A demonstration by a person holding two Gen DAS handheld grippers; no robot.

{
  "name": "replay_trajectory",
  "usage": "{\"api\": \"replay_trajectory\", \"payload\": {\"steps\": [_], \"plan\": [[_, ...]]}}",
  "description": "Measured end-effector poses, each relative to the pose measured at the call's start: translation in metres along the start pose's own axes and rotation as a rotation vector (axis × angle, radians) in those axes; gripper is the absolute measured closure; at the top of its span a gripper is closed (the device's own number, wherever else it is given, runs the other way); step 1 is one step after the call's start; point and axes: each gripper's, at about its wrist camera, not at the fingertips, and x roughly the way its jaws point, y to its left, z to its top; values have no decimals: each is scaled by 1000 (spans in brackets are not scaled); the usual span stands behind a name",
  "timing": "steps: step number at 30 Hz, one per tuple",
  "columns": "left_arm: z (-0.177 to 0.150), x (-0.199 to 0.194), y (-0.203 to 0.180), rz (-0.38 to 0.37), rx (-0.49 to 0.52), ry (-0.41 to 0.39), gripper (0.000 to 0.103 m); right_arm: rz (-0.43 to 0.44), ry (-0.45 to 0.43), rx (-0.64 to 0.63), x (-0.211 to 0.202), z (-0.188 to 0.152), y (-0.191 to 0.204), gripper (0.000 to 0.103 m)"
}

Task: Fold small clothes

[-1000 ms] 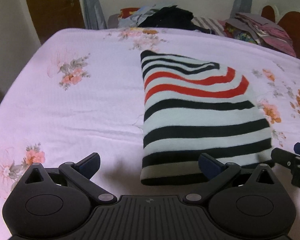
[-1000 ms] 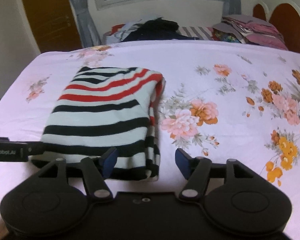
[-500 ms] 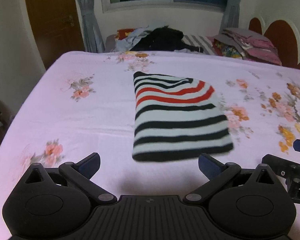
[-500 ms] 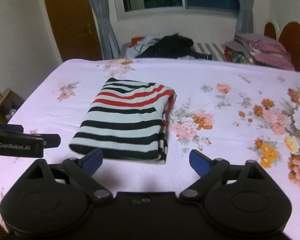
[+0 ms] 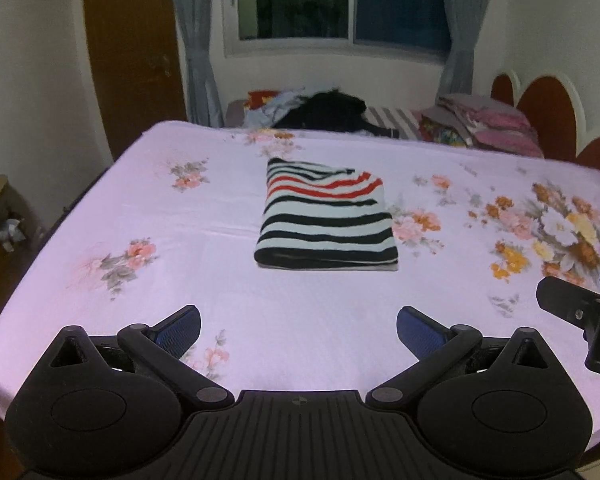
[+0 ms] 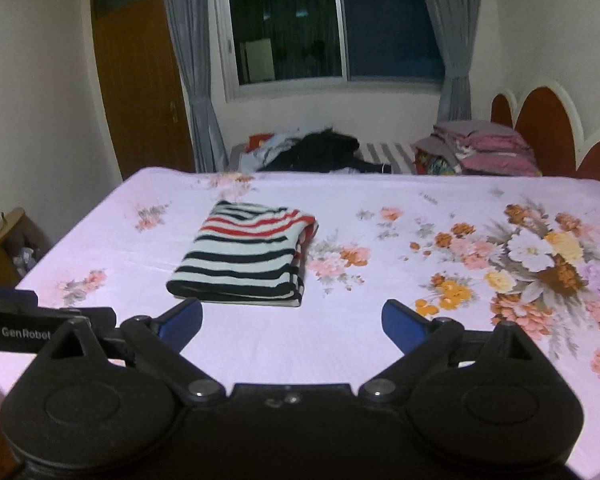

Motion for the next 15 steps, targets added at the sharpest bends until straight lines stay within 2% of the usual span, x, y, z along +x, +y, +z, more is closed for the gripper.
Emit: {"api": "replay_trajectory", "payload": {"steps": [6, 15], "plan": [[-10, -37, 11, 11, -29, -37, 0, -12, -58, 1, -34, 0, 2, 5], [-17, -59, 21, 31, -43, -61, 0, -2, -78, 1, -46, -3, 7, 5]]}}
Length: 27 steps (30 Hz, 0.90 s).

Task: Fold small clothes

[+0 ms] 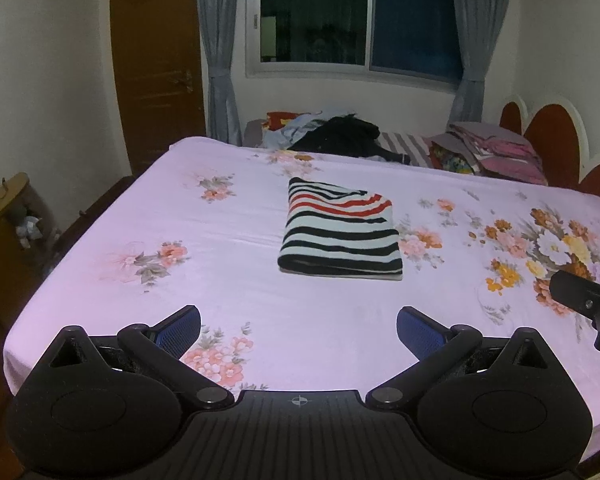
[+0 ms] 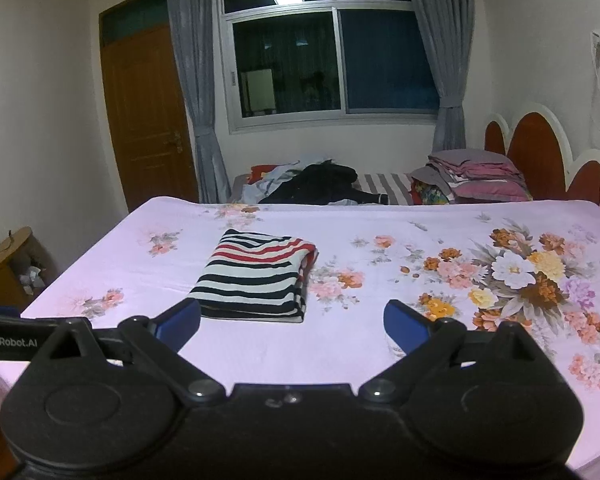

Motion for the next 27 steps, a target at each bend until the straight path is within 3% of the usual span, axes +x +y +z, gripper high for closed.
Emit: {"api": "replay_trajectory", "payload": {"steps": [27], "plan": [[-1, -5, 6, 16, -32, -11, 0, 32, -6, -10, -8, 0, 12, 4]]}}
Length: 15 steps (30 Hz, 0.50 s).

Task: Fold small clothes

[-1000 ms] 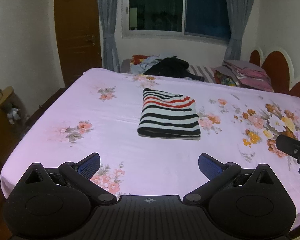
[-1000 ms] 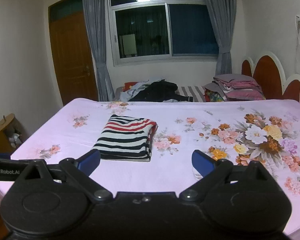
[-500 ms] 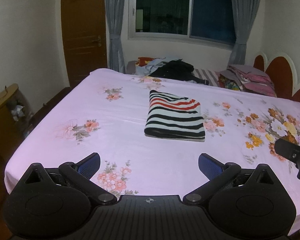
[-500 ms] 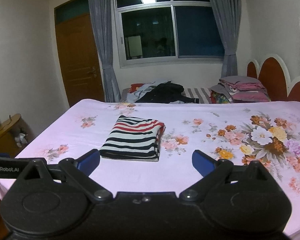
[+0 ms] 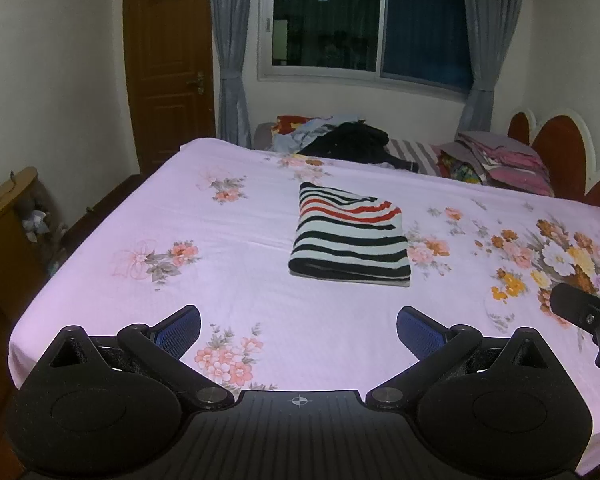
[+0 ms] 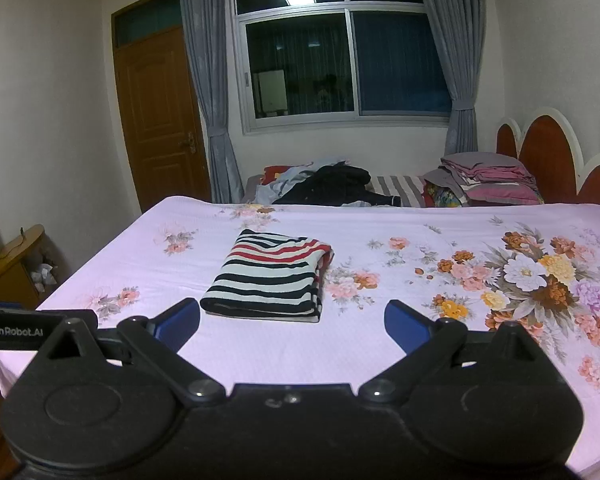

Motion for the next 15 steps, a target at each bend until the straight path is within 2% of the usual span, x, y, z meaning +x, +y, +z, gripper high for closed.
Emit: {"api": "replay_trajectory", "payload": {"steps": [15], "plan": [[3, 2, -3, 5, 0, 4, 0, 4, 3, 1, 1, 1, 0, 4]]}}
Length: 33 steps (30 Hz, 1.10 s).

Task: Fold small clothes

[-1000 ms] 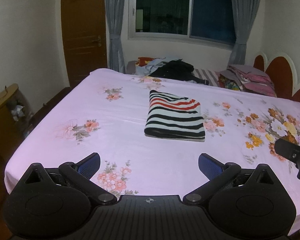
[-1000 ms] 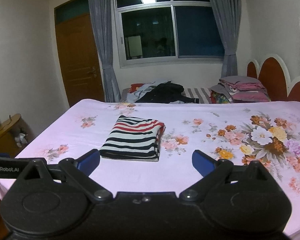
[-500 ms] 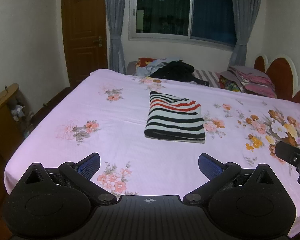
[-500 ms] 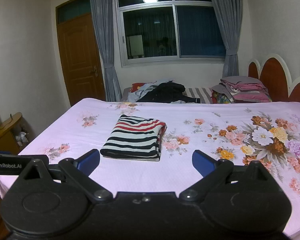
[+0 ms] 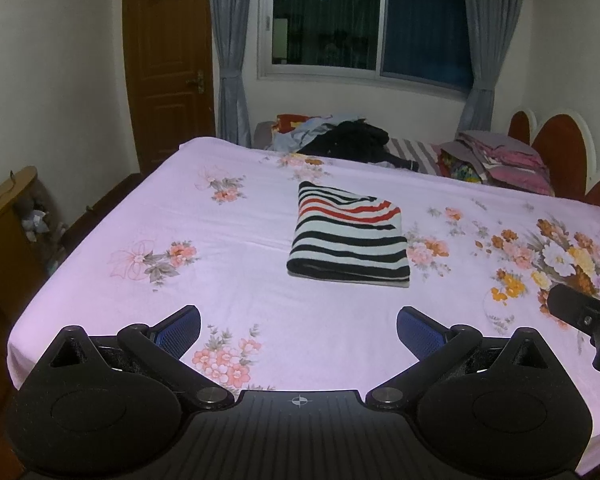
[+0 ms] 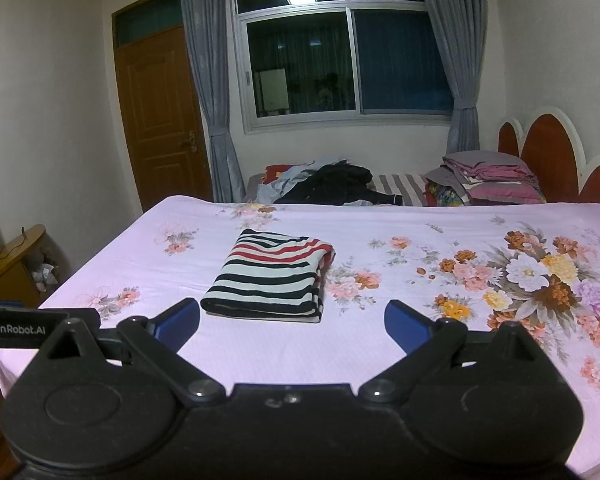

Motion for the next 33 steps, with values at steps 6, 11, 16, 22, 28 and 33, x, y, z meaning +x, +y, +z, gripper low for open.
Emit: {"api": "replay_trajectory", "payload": {"steps": [6, 11, 16, 22, 28, 33], "plan": [[0, 1, -2, 2, 1, 4, 0, 3, 5, 3, 1, 0, 0, 4], [0, 6, -8, -6, 4, 14, 0, 6, 10, 4, 4, -2, -3, 4], [0, 11, -14, -11, 8, 25, 0, 11, 19, 12, 8, -3, -9, 4], [3, 14, -20, -14, 18, 26, 0, 13, 25, 18, 12, -2, -16, 4], [5, 19, -24, -36, 37, 23, 0, 18, 31, 20, 16, -3, -18, 4], [9, 35, -27, -31, 37, -8, 0, 11, 47, 21, 26, -6, -24, 4]]}}
